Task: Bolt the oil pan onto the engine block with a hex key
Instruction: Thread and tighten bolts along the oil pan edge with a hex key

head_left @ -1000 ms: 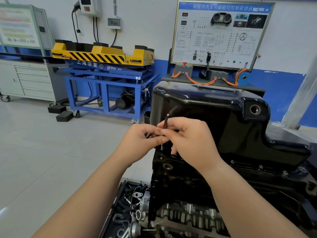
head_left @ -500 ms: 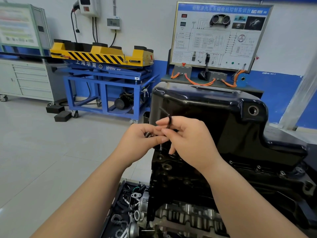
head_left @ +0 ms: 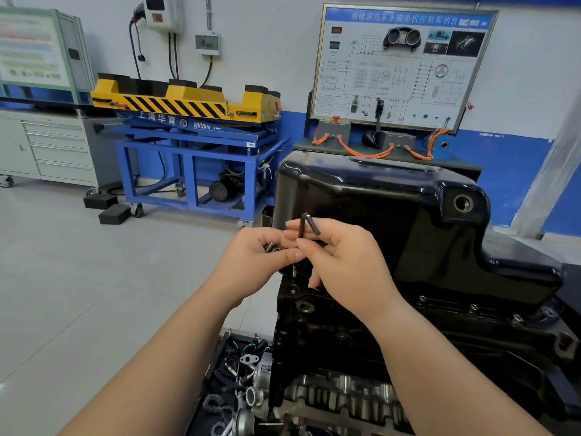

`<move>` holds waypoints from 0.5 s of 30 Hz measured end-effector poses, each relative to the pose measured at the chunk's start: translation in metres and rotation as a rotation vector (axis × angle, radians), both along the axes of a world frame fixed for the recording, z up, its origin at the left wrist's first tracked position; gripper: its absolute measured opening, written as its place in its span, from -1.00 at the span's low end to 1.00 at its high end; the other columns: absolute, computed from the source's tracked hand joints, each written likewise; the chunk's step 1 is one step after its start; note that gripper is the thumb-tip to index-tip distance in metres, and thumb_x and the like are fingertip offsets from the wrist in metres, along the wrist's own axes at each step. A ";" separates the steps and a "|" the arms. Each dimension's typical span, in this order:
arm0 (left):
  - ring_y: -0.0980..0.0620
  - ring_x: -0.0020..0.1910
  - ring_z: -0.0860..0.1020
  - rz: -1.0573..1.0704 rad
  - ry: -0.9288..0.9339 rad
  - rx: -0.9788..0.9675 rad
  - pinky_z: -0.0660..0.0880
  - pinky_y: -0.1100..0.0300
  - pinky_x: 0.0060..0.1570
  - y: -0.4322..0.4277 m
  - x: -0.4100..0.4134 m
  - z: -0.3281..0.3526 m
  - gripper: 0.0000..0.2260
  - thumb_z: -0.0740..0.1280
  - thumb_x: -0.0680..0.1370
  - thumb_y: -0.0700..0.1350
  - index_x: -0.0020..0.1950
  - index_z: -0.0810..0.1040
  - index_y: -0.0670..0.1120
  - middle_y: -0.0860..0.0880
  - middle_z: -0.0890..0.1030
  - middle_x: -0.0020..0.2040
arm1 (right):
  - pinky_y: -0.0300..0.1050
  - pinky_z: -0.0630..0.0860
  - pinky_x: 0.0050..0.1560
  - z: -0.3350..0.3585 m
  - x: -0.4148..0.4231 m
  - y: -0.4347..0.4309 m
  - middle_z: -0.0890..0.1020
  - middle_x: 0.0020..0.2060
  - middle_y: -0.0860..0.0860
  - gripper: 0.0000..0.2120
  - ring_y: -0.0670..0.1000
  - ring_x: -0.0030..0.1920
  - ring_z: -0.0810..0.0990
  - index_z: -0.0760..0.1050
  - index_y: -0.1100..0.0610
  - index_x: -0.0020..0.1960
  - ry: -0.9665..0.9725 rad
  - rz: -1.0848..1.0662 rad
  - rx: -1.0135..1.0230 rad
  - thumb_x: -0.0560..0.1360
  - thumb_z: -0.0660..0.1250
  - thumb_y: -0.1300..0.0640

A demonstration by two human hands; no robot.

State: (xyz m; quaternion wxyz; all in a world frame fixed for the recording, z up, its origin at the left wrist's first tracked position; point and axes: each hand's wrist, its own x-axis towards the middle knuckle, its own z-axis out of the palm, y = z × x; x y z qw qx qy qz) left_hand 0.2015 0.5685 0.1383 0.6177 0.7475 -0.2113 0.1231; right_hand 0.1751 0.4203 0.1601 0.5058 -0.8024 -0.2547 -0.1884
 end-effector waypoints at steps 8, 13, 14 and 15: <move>0.28 -0.56 0.38 0.046 0.007 0.012 0.28 0.52 -0.51 -0.003 -0.001 -0.003 -0.79 0.46 0.39 -0.24 -0.35 0.61 0.05 0.18 0.49 -0.53 | -0.36 0.49 -0.36 -0.007 0.005 0.005 0.65 -0.32 -0.19 -0.89 -0.22 -0.34 0.59 0.60 -0.04 -0.24 -0.103 -0.170 0.039 0.40 0.47 0.15; 0.19 -0.39 0.46 0.108 -0.047 0.065 0.41 0.39 -0.35 -0.001 0.003 -0.007 -0.93 0.46 0.34 -0.16 -0.34 0.63 -0.05 0.01 0.56 -0.42 | -0.31 0.46 -0.35 -0.008 0.004 0.006 0.58 -0.39 -0.20 -0.93 -0.19 -0.39 0.53 0.57 0.04 -0.19 -0.195 -0.222 -0.085 0.42 0.45 0.08; 0.20 -0.38 0.48 0.104 -0.049 0.064 0.42 0.39 -0.32 -0.001 0.003 -0.007 -0.91 0.46 0.35 -0.17 -0.35 0.64 -0.03 0.06 0.58 -0.41 | -0.33 0.43 -0.37 -0.007 0.004 0.004 0.58 -0.38 -0.22 -0.96 -0.17 -0.43 0.52 0.58 0.04 -0.16 -0.188 -0.192 -0.112 0.44 0.42 0.09; 0.20 -0.34 0.52 0.097 -0.048 0.061 0.44 0.37 -0.28 0.000 0.004 -0.007 -0.88 0.46 0.37 -0.18 -0.35 0.65 0.01 0.08 0.61 -0.38 | -0.31 0.46 -0.36 -0.006 0.003 0.002 0.60 -0.32 -0.23 -0.98 -0.13 -0.45 0.53 0.60 0.03 -0.11 -0.159 -0.144 -0.126 0.47 0.39 0.11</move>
